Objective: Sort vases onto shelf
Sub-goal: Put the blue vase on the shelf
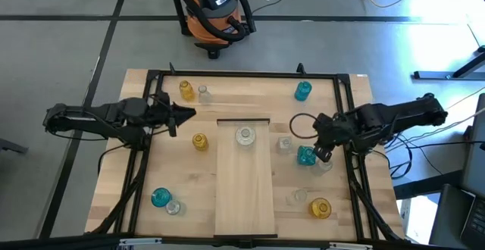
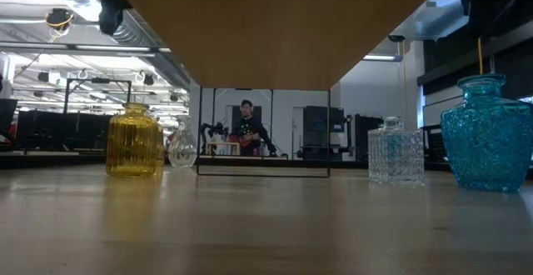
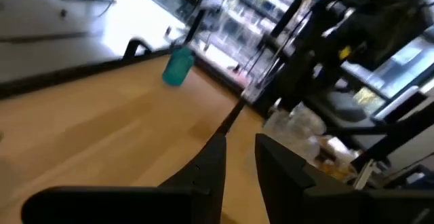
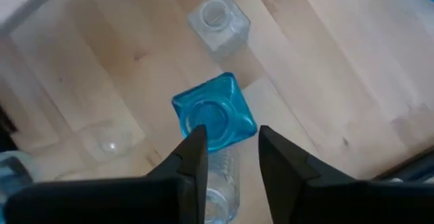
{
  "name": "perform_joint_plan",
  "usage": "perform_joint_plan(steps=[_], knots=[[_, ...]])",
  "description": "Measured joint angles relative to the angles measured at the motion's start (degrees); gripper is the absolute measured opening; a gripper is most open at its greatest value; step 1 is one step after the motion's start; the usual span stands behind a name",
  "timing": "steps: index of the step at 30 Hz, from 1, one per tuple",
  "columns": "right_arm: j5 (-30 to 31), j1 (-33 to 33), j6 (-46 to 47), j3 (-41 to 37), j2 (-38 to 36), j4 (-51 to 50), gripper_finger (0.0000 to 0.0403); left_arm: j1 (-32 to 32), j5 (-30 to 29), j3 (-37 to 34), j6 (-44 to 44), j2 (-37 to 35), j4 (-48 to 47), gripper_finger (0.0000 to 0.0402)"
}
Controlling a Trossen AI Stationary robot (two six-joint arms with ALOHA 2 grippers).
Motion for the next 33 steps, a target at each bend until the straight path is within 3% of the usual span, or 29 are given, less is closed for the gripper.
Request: perform_joint_plan(steps=[9,19,22,25,29,33], knots=[[-1.61,-0.09,-0.1,-3.26,4.62,1.94,0.0072,0.04,-2.05,0.03,0.13,0.6,0.14,0.0072],[-6.33,-0.12,2.2,-15.13,4.72,13.56,0.0073,0.04,-3.0,0.03,-0.81,0.62,0.14,0.0072],[-7.28,-0.12,1.53,-16.49,4.56,18.18,0.0055,0.04,-3.3,0.03,-1.32,0.62,0.16,0.0072],[-8.1,-0.12,0.94,-16.53,4.58,19.65,0.0016,0.03,-3.3,0.03,-1.32,0.62,0.16,0.0072],[-8.35,-0.09,-0.42,-13.95,4.84,15.64,0.0016,0.04,-3.39,0.03,-1.3,0.62,0.16,0.0072],[-9.62,-1.74,-2.53,-6.57,4.79,8.68,0.0007,0.04,-4.22,0.03,-1.28,0.62,0.15,0.0072]])
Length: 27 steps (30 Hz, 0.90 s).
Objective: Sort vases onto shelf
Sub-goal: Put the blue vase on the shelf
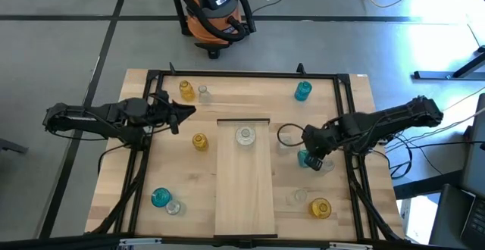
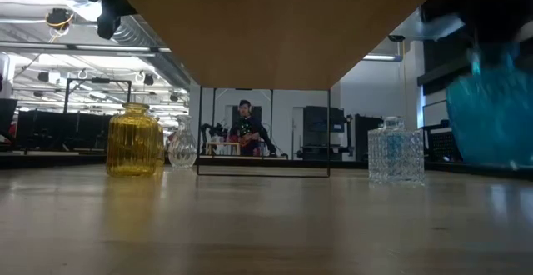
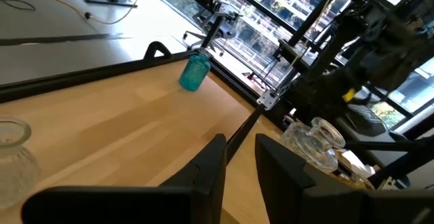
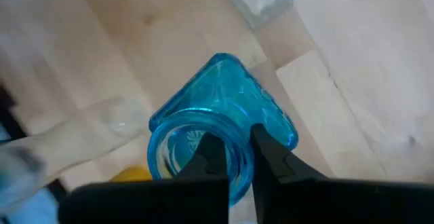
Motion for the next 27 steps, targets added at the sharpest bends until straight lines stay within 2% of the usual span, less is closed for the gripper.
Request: perform_joint_plan(steps=[6,10,14,17,24,25,27], knots=[[-0.54,-3.36,-5.62,17.36,0.8,-4.92,0.0004,0.0,-2.94,0.02,0.01,0.0,0.0,0.0072],[-5.2,-3.66,-10.73,29.86,4.68,-4.33,0.0003,0.0,-3.6,0.02,0.23,0.0,-0.04,0.0072],[-10.15,-3.49,-13.84,41.62,11.82,-4.22,0.0002,0.0,-3.99,0.02,1.52,0.0,-0.1,0.0072],[-11.3,-2.91,-17.72,51.0,19.03,-6.18,0.0001,0.07,-4.69,0.04,1.52,0.0,-0.08,0.0072],[-10.53,-0.17,-29.4,74.24,37.53,-21.17,0.0001,0.07,-5.44,0.04,1.56,0.0,-0.24,0.0072],[-10.52,0.27,-30.23,75.39,39.45,-21.88,0.0001,0.07,-5.37,0.04,1.56,0.0,-0.31,0.0072],[-12.81,1.04,-30.36,72.94,40.04,-18.32,0.0001,0.07,-4.98,0.04,1.56,0.0,-0.64,0.0072]])
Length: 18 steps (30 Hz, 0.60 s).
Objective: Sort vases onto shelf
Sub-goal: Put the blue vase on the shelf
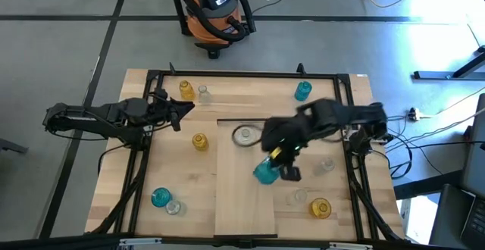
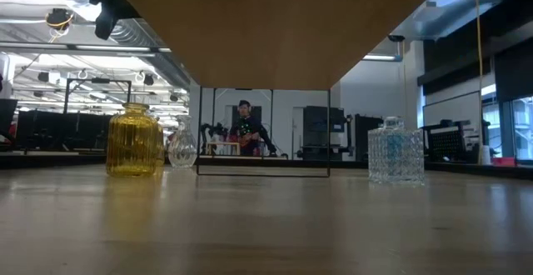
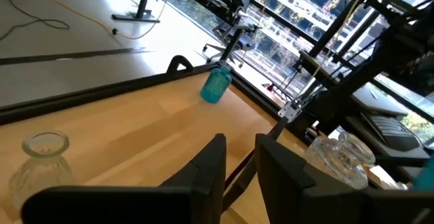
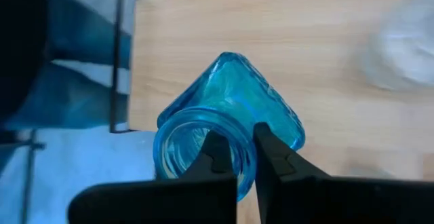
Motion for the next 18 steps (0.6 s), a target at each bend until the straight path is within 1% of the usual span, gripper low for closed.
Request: perform_joint_plan(steps=[2,5,9,12,18], knots=[[-1.13,1.29,0.36,-0.72,1.21,2.15,0.0,-0.02,0.52,0.0,0.02,-0.01,-0.7,0.0072],[-0.5,2.91,0.49,-0.39,2.75,5.8,0.0,0.0,2.23,0.0,0.09,-0.09,-1.26,0.0072],[-0.44,3.39,0.97,-0.48,4.48,10.14,0.0,0.0,4.61,0.0,1.45,-0.11,-2.91,0.0072],[-0.02,3.28,0.95,-0.41,5.76,10.3,0.0,-0.01,5.57,0.0,1.48,-0.13,-4.65,0.0072],[-0.23,3.21,0.89,-0.52,8.8,10.48,0.0002,-0.02,8.02,0.0,1.17,-0.15,-5.04,0.0072]])
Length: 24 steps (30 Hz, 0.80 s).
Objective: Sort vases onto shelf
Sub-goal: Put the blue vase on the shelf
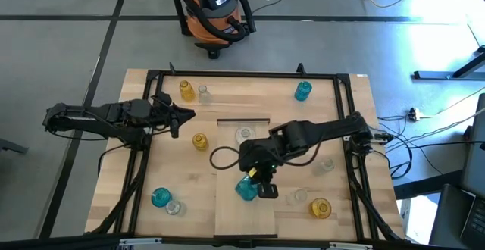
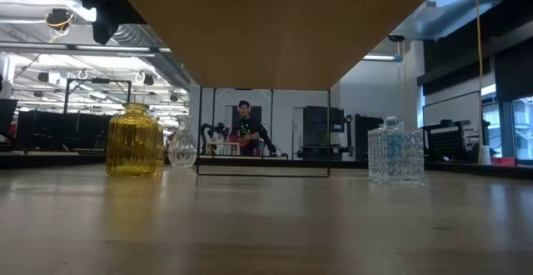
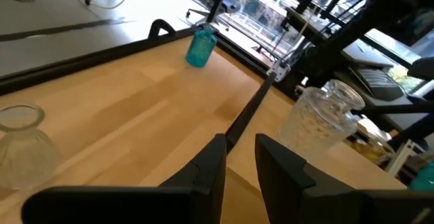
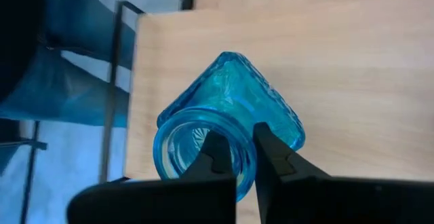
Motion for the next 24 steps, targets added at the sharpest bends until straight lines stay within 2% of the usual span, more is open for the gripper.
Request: perform_joint_plan(steps=[7,18,24], knots=[[-2.28,0.02,0.39,0.11,0.78,-0.12,0.0015,-0.02,1.12,0.0,-0.03,0.0,0.05,0.0072],[-1.82,-0.4,1.98,0.8,0.8,-0.43,0.0109,0.0,0.91,0.0,0.28,0.0,0.05,0.0072],[0.01,-1.42,1.99,2.89,0.72,0.36,0.0125,0.0,0.47,0.0,0.26,0.0,0.06,0.0072]])
